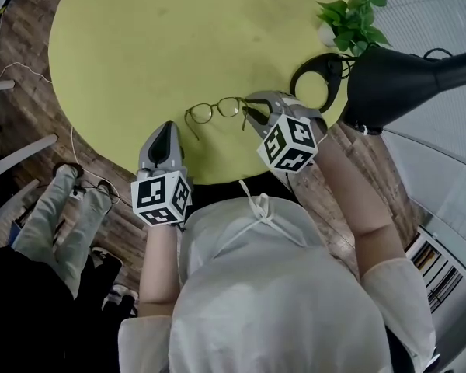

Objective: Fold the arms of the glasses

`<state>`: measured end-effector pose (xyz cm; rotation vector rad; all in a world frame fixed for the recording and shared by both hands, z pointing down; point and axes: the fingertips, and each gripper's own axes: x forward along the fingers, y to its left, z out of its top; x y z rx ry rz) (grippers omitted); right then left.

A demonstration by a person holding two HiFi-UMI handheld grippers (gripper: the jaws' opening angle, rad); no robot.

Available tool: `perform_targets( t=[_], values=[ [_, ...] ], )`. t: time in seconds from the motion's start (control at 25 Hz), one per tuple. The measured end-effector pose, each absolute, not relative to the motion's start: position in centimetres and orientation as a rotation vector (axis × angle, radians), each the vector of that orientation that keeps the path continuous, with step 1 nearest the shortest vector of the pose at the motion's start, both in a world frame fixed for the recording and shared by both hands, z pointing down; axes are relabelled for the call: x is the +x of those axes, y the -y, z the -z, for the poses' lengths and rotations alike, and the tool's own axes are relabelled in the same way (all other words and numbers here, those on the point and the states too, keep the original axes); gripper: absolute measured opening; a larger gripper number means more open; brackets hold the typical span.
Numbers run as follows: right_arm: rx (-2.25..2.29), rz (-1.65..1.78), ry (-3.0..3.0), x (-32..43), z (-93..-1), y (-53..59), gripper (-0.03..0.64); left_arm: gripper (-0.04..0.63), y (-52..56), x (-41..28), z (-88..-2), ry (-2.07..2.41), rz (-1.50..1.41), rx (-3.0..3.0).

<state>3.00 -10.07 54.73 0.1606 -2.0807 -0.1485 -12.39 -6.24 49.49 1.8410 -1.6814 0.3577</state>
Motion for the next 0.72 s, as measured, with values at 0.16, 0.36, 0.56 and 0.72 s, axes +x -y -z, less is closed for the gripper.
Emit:
perform_targets(
  t=[0.16, 0.36, 0.56, 0.72],
  values=[
    [0.082, 0.23, 2.068, 2.8, -54.8, 9.5, 0.017, 0.006, 6.4, -12.5, -50.3, 1.669, -0.382, 1.842],
    [0.042, 0.271, 2.061, 2.7, -54.8, 9.5, 0.014, 0.006, 7.4, -12.6, -50.4, 1.651, -0.35, 1.89],
    [0.032, 0.264, 2.062, 2.6, -54.8, 9.4, 0.014, 0.006, 8.3, -12.3, -51.0, 1.606, -0.282, 1.906],
    [0.03, 0.256, 2.061, 2.7, -54.8, 9.4, 0.014, 0.006, 8.2, -12.0, -52.1, 1.588, -0.249, 1.872]
  ],
)
